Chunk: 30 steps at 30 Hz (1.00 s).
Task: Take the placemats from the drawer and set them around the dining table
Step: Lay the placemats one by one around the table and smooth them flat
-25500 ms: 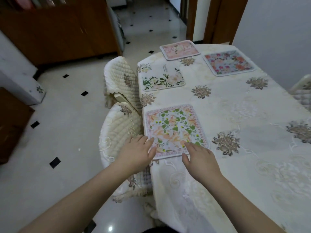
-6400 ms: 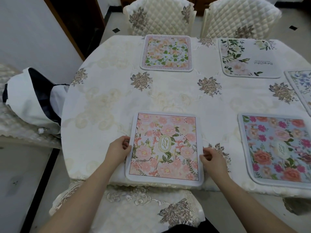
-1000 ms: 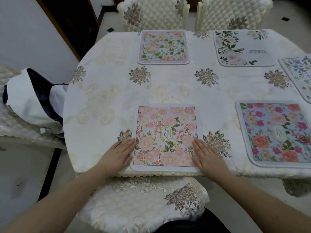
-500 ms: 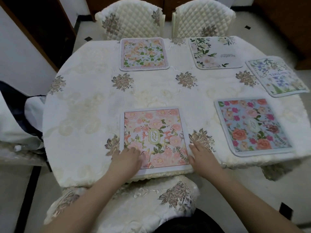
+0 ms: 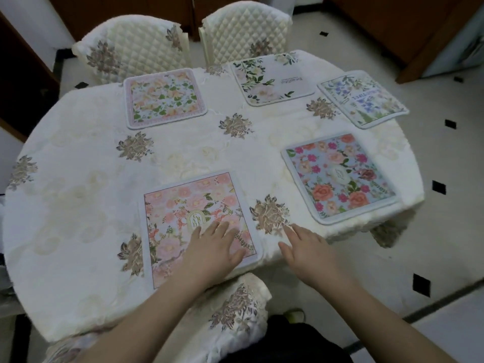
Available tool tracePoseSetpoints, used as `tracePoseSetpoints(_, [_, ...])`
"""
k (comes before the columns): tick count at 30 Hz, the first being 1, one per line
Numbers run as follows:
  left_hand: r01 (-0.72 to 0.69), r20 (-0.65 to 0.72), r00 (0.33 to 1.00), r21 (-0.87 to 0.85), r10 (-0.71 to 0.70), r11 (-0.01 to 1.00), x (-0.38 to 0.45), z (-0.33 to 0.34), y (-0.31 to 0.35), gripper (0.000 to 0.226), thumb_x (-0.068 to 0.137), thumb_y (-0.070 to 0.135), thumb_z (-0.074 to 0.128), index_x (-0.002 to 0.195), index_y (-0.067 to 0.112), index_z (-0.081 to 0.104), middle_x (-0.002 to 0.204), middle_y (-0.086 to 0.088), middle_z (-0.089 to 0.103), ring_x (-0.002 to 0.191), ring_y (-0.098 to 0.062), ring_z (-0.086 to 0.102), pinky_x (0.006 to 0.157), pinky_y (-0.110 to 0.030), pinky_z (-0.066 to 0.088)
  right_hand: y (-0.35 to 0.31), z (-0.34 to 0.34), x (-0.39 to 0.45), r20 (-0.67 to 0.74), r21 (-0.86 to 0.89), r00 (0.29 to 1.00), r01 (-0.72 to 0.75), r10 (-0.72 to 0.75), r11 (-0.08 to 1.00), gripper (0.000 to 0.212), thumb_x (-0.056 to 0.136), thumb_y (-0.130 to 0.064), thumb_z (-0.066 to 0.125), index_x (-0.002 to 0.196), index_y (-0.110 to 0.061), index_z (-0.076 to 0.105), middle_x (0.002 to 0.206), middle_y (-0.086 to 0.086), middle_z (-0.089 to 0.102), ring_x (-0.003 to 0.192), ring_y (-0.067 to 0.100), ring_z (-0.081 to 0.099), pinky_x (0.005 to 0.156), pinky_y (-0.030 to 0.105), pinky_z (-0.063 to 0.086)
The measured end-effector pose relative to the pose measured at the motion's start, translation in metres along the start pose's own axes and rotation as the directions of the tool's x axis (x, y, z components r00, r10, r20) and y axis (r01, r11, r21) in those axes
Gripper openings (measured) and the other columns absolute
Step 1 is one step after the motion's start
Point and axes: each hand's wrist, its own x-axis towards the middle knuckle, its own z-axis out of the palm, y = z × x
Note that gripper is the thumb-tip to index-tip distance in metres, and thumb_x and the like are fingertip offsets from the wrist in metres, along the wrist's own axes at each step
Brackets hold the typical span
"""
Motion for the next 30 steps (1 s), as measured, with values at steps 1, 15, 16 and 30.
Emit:
tracePoseSetpoints(1, [-0.011, -0.004, 1.0, 0.006, 0.011, 1.0, 0.004, -0.004, 0.011, 0.092, 0.076, 0.068, -0.008, 0.154, 0.028, 0.02, 0.164, 0.003, 0.013, 0.151, -0.017, 0.008, 0.12, -0.05, 0.008, 0.008, -0.001, -0.004, -0.008, 0.018, 1.0, -0.01, 0.01, 1.0, 0.074, 0.093, -0.059, 0.0, 0.155, -0.024, 0.019, 0.161, 0.002, 0.022, 0.148, 0.019, 0.02, 0.119, 0.038, 0.015])
tracePoseSetpoints(15, [-0.247, -0.114, 0.958, 0.137, 0.263, 0.959, 0.104, -0.067, 0.24, 0.068, 0.095, 0.065, 0.01, 0.154, 0.032, 0.02, 0.164, 0.005, 0.015, 0.151, -0.015, 0.011, 0.12, -0.045, 0.008, 0.202, -0.032, -0.03, -0.131, 0.209, 0.958, -0.223, 0.253, 0.952, 0.083, 0.085, -0.059, -0.008, 0.154, -0.024, 0.023, 0.16, 0.001, 0.027, 0.147, 0.019, 0.021, 0.12, 0.038, 0.012])
tracePoseSetpoints(16, [-0.27, -0.126, 0.949, 0.156, 0.29, 0.95, 0.108, -0.07, 0.253, 0.073, 0.092, 0.066, 0.004, 0.154, 0.031, 0.021, 0.164, 0.004, 0.014, 0.151, -0.016, 0.011, 0.12, -0.044, 0.008, 0.215, -0.033, -0.033, -0.138, 0.21, 0.952, -0.24, 0.272, 0.948, 0.088, 0.081, -0.06, -0.01, 0.154, -0.024, 0.025, 0.159, 0.001, 0.029, 0.147, 0.019, 0.022, 0.119, 0.038, 0.013])
tracePoseSetpoints(30, [-0.529, -0.195, 0.804, 0.196, 0.561, 0.826, 0.175, -0.125, 0.414, 0.084, 0.081, 0.061, -0.004, 0.153, 0.029, 0.027, 0.161, 0.002, 0.024, 0.148, -0.019, 0.022, 0.117, -0.04, 0.022, 0.356, -0.074, -0.081, -0.223, 0.33, 0.818, -0.449, 0.531, 0.83, 0.09, 0.078, -0.061, -0.008, 0.152, -0.025, 0.027, 0.16, 0.002, 0.026, 0.146, 0.021, 0.022, 0.119, 0.039, 0.014])
